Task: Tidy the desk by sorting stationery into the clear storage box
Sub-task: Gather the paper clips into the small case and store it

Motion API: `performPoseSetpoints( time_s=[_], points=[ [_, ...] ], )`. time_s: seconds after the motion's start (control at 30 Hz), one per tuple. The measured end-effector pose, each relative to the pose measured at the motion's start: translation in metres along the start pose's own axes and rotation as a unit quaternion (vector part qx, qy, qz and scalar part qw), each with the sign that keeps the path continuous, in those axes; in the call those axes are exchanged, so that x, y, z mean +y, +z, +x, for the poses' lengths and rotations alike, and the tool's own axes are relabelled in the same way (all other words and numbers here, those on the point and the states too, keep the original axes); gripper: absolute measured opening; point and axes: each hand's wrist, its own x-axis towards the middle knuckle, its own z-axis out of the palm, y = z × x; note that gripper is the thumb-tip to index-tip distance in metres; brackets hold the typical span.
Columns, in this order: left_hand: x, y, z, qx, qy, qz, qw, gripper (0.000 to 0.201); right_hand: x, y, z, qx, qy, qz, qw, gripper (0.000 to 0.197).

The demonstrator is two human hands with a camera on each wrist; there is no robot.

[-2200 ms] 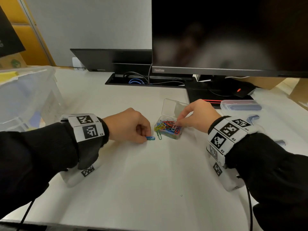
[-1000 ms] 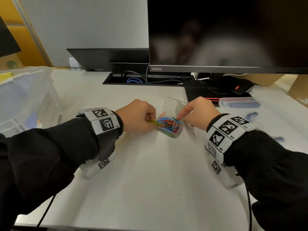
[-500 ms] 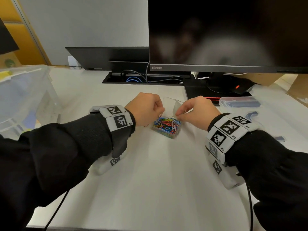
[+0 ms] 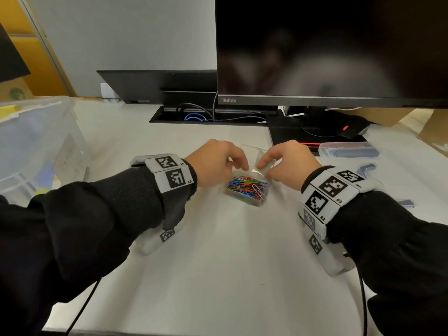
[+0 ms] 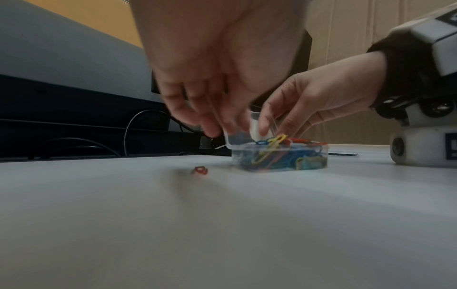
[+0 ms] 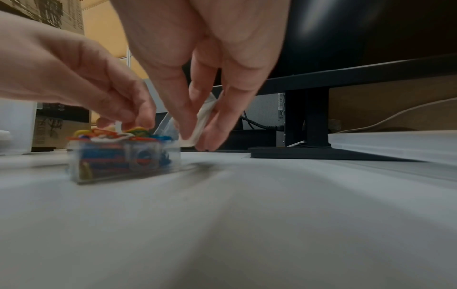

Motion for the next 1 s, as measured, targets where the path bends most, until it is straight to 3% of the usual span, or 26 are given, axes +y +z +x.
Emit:
performPoseSetpoints(
  time_s=[0.1, 0.2, 0.37, 0.5, 0.6, 0.73, 0.8, 0.87, 1.0],
  points=[
    [-0.01, -0.002, 0.004, 0.067, -0.086, 0.037, 0.993, 0.029, 0.002, -0.001, 0.0, 0.041, 0.026, 0.005, 0.999, 0.02],
    [-0.017, 0.0, 0.003, -0.013, -0.166, 0.089, 0.982, 0.032, 0.002, -0.004, 0.001, 0.056, 0.059, -0.007, 0.997, 0.021],
    [-0.016, -0.001, 0.002, -0.024, -0.175, 0.06, 0.982, 0.024, 0.001, -0.006, 0.0, 0.056, 0.073, -0.011, 0.996, 0.022],
    [-0.018, 0.002, 0.003, -0.067, -0.198, 0.079, 0.975, 0.033, 0.001, -0.005, 0.0, 0.047, 0.062, -0.008, 0.997, 0.021],
    [-0.017, 0.005, 0.003, -0.071, -0.165, 0.087, 0.98, 0.03, 0.001, -0.003, 0.0, 0.045, 0.047, 0.013, 0.998, 0.019],
    [-0.007, 0.003, 0.002, 0.028, -0.031, -0.013, 0.999, 0.015, 0.001, -0.001, 0.001, 0.032, 0.027, 0.024, 0.999, 0.019],
    [-0.002, 0.003, 0.001, 0.009, 0.007, -0.05, 0.999, 0.012, 0.002, 0.0, 0.002, 0.044, 0.021, 0.032, 0.998, 0.016],
    [-0.002, 0.003, 0.0, 0.005, 0.018, -0.05, 0.999, 0.014, 0.003, 0.001, 0.003, 0.07, 0.021, 0.049, 0.996, 0.02],
    [-0.008, 0.001, 0.003, 0.114, -0.032, -0.064, 0.991, 0.021, 0.001, 0.003, 0.002, 0.09, 0.022, 0.105, 0.99, 0.016]
  ],
)
